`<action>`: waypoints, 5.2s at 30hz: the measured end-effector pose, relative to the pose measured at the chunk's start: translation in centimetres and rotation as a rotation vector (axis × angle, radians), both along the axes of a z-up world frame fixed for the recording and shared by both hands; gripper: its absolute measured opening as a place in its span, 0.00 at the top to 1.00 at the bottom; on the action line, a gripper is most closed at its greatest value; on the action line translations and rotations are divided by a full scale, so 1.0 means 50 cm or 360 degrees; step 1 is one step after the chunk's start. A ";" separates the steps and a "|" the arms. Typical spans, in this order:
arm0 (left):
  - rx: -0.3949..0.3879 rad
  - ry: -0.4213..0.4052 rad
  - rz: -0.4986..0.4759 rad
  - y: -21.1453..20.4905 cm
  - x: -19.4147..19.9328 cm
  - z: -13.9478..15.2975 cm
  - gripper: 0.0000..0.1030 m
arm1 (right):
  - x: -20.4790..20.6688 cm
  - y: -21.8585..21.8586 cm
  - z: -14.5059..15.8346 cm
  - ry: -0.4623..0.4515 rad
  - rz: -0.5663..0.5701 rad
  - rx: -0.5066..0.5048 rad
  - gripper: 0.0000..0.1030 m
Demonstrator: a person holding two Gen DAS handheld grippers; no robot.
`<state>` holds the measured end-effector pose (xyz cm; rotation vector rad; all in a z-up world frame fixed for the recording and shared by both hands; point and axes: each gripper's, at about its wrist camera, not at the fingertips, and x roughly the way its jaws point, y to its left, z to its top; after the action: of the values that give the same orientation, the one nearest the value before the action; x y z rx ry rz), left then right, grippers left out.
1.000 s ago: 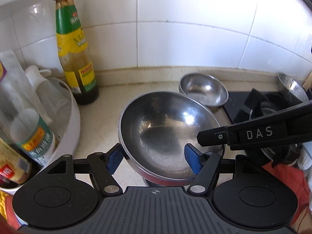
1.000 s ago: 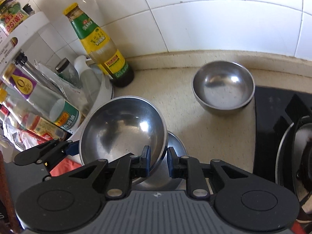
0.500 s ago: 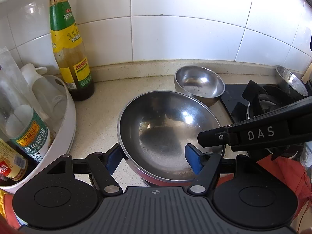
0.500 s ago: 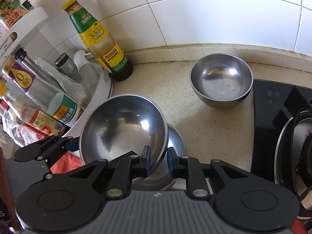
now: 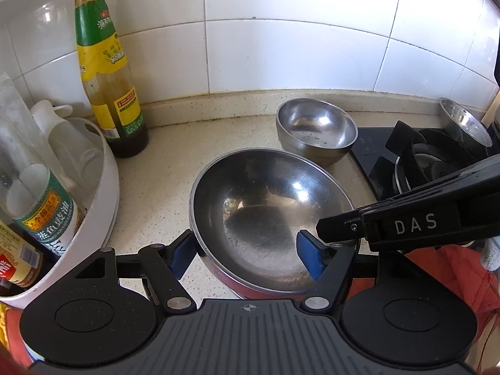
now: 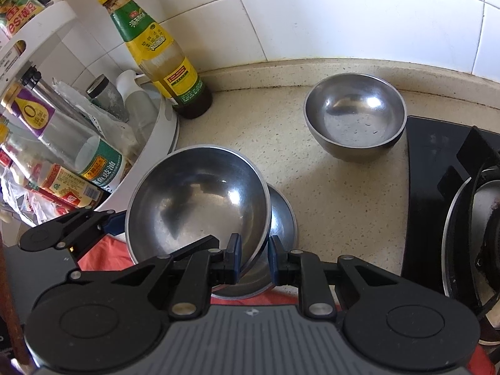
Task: Organize plates and bowls
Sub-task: 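Lower the steel bowl into the other steel bowl and open both tools, then move both tools to the steel bowl against the wall tiles, then grip the wall-side steel bowl rim with both tools and lift it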
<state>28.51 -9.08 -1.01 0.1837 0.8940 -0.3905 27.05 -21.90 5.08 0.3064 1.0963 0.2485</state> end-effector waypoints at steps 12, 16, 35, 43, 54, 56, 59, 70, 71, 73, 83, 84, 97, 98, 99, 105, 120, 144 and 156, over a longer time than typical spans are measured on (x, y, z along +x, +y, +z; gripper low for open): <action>-0.0001 0.0011 -0.0046 -0.003 -0.009 -0.001 0.26 | -0.012 -0.009 -0.007 0.0025 -0.0016 -0.0006 0.77; 0.0003 0.0035 -0.0044 -0.004 -0.006 -0.008 0.27 | -0.010 -0.007 -0.015 0.0041 -0.0008 -0.0007 0.76; 0.0046 -0.0034 -0.0020 0.006 -0.003 0.007 0.20 | -0.011 -0.029 0.008 -0.0009 -0.0044 -0.0017 0.74; 0.0082 -0.0113 -0.0011 0.007 0.017 0.034 0.16 | 0.000 -0.053 0.019 -0.0042 -0.0098 -0.0007 0.74; 0.0121 -0.0182 -0.0063 -0.023 0.080 0.069 0.14 | 0.049 -0.111 0.057 -0.0120 -0.0239 -0.0020 0.74; 0.0128 -0.0187 -0.0079 -0.031 0.091 0.073 0.14 | 0.058 -0.120 0.066 -0.0133 -0.0258 -0.0030 0.74; 0.0137 -0.0192 -0.0103 -0.043 0.108 0.078 0.14 | 0.071 -0.131 0.073 -0.0144 -0.0276 -0.0047 0.73; 0.0167 -0.0223 -0.0156 -0.085 0.166 0.095 0.11 | 0.113 -0.154 0.074 -0.0145 -0.0306 -0.0066 0.73; 0.0172 -0.0226 -0.0162 -0.089 0.169 0.097 0.11 | 0.116 -0.157 0.074 -0.0147 -0.0312 -0.0065 0.73; 0.0179 -0.0233 -0.0178 -0.100 0.177 0.098 0.11 | 0.121 -0.164 0.073 -0.0146 -0.0322 -0.0064 0.73; 0.0204 -0.0165 -0.0238 -0.153 0.226 0.072 0.11 | 0.158 -0.211 0.054 -0.0117 -0.0397 -0.0087 0.72; 0.0207 -0.0162 -0.0241 -0.157 0.230 0.070 0.11 | 0.162 -0.216 0.051 -0.0112 -0.0404 -0.0087 0.72; 0.0275 -0.0052 -0.0284 -0.193 0.294 0.012 0.10 | 0.216 -0.244 -0.017 0.0001 -0.0435 -0.0084 0.68; 0.0275 -0.0041 -0.0288 -0.194 0.297 0.007 0.10 | 0.218 -0.246 -0.023 0.0008 -0.0436 -0.0080 0.68; 0.0276 -0.0029 -0.0293 -0.196 0.299 0.003 0.10 | 0.220 -0.247 -0.028 0.0018 -0.0436 -0.0077 0.68; 0.0286 0.0043 -0.0314 -0.205 0.315 -0.031 0.10 | 0.228 -0.249 -0.056 0.0064 -0.0432 -0.0072 0.66; 0.0262 0.0199 -0.0322 -0.214 0.351 -0.095 0.39 | 0.252 -0.232 -0.112 0.0148 -0.0365 -0.0093 0.67; 0.0180 0.0130 -0.0359 -0.208 0.330 -0.072 0.48 | 0.239 -0.217 -0.093 0.0045 -0.0303 -0.0053 0.80; 0.0136 0.0062 -0.0343 -0.189 0.315 -0.022 0.47 | 0.218 -0.216 -0.038 -0.0022 -0.0317 -0.0022 0.80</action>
<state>44.25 -18.54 -2.11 0.3542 0.9327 -0.5580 37.96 -32.68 3.19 0.3978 1.0453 0.0658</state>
